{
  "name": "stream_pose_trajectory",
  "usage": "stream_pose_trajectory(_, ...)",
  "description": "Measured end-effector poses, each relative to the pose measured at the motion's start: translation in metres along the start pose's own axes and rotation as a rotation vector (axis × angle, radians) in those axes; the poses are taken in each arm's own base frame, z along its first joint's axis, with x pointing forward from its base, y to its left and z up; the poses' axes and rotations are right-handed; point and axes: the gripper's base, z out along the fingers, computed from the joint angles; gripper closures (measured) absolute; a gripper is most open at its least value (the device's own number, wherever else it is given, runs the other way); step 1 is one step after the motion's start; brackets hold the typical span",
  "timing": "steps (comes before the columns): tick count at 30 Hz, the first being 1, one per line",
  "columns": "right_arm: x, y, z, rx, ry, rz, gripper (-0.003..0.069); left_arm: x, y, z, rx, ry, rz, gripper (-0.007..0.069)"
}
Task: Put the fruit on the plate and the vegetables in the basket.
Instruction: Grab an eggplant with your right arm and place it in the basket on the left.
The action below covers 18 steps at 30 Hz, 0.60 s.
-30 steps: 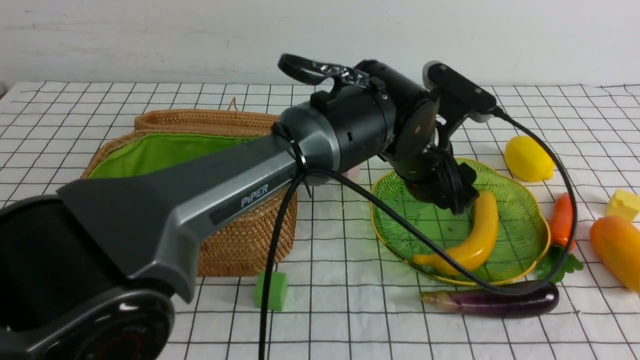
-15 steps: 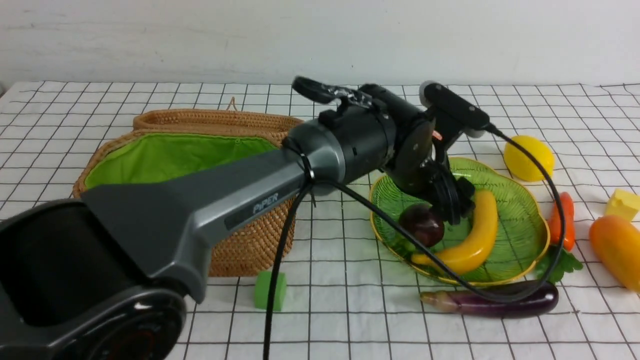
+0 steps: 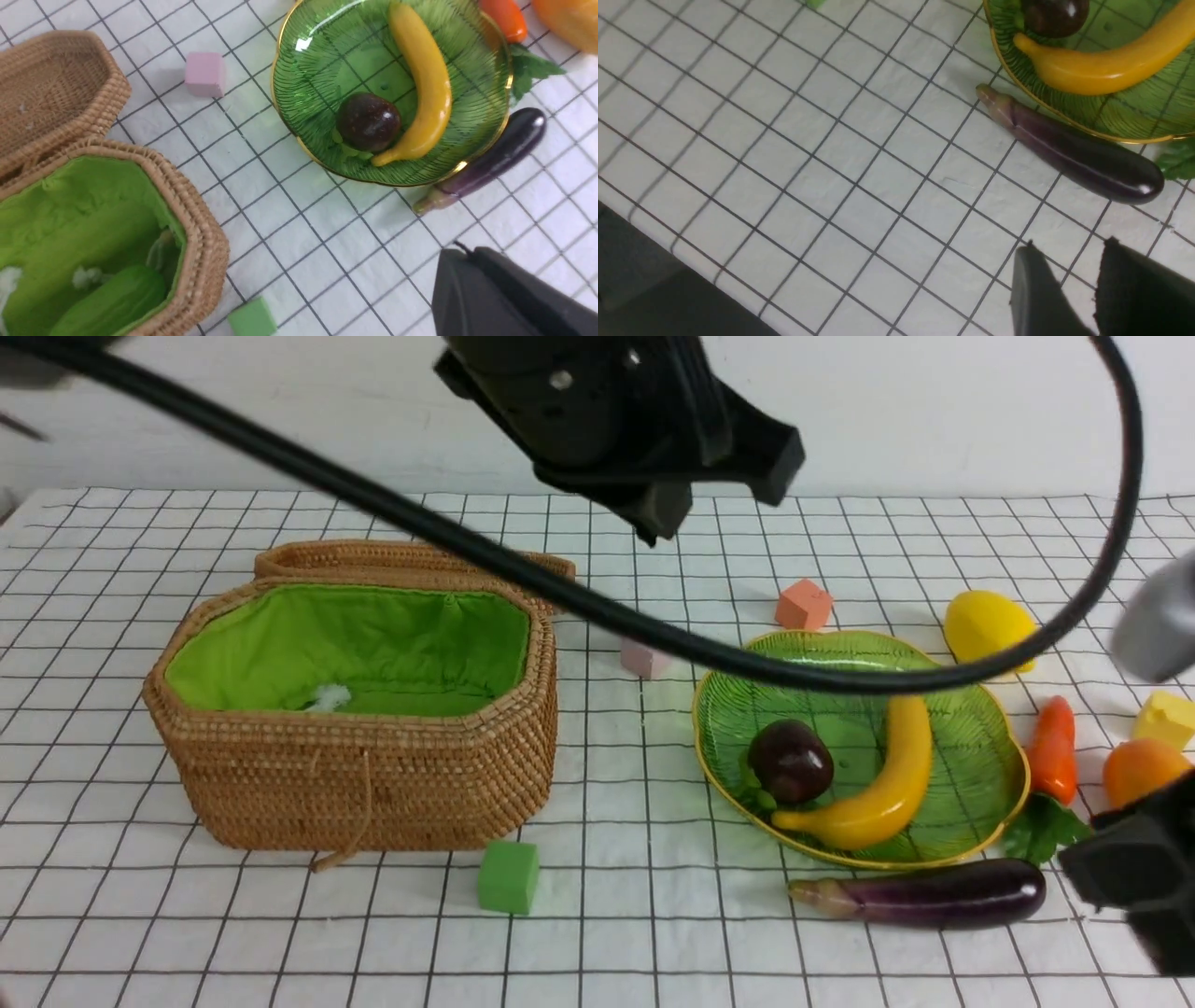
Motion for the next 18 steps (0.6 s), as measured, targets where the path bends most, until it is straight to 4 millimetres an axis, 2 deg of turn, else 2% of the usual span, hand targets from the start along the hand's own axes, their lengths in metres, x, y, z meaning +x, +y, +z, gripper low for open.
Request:
stream_pose_trajectory(1, -0.007, -0.003, 0.022, 0.018, 0.072, -0.023, 0.0434, 0.012, -0.001, -0.021, 0.042, -0.006, -0.010, 0.0638)
stream_pose_trajectory(2, -0.009, -0.005, 0.033, 0.028, 0.107, -0.034, 0.0434, 0.023, -0.003, -0.037, 0.080, -0.010, -0.015, 0.0638)
stream_pose_trajectory(3, -0.009, -0.005, 0.035, 0.034, 0.116, -0.040, 0.0434, 0.025, -0.002, -0.039, 0.080, -0.009, -0.012, 0.0638)
stream_pose_trajectory(4, -0.012, -0.010, 0.050, 0.060, 0.169, -0.054, 0.0434, 0.051, -0.004, -0.051, 0.130, 0.025, -0.006, 0.0638)
stream_pose_trajectory(5, -0.012, -0.011, 0.051, 0.062, 0.174, -0.053, 0.0434, 0.055, -0.003, -0.058, 0.136, 0.010, -0.005, 0.0638)
stream_pose_trajectory(6, -0.013, -0.017, 0.059, 0.077, 0.204, -0.039, 0.0434, 0.075, -0.003, -0.066, 0.165, 0.007, 0.005, 0.0638)
stream_pose_trajectory(9, -0.012, -0.041, 0.069, 0.121, 0.248, 0.027, 0.0434, 0.141, 0.003, -0.079, 0.189, -0.050, 0.006, 0.0638)
stream_pose_trajectory(10, -0.011, -0.045, 0.070, 0.127, 0.249, 0.039, 0.0434, 0.145, 0.003, -0.075, 0.187, -0.030, 0.005, 0.0638)
stream_pose_trajectory(11, -0.010, -0.056, 0.073, 0.135, 0.264, 0.056, 0.0434, 0.171, 0.007, -0.078, 0.189, -0.081, 0.000, 0.0638)
stream_pose_trajectory(12, -0.009, -0.062, 0.074, 0.135, 0.269, 0.063, 0.0434, 0.176, 0.008, -0.082, 0.191, -0.103, 0.001, 0.0638)
stream_pose_trajectory(13, -0.007, -0.074, 0.079, 0.125, 0.275, 0.070, 0.0432, 0.210, 0.012, -0.082, 0.196, -0.161, -0.003, 0.0638)
stream_pose_trajectory(15, -0.006, -0.085, 0.089, 0.090, 0.285, 0.050, 0.0425, 0.237, 0.014, -0.089, 0.213, -0.272, 0.000, 0.0638)
stream_pose_trajectory(18, -0.006, -0.092, 0.108, 0.035, 0.327, -0.073, 0.0395, 0.263, 0.018, -0.106, 0.234, -0.448, 0.017, 0.0638)
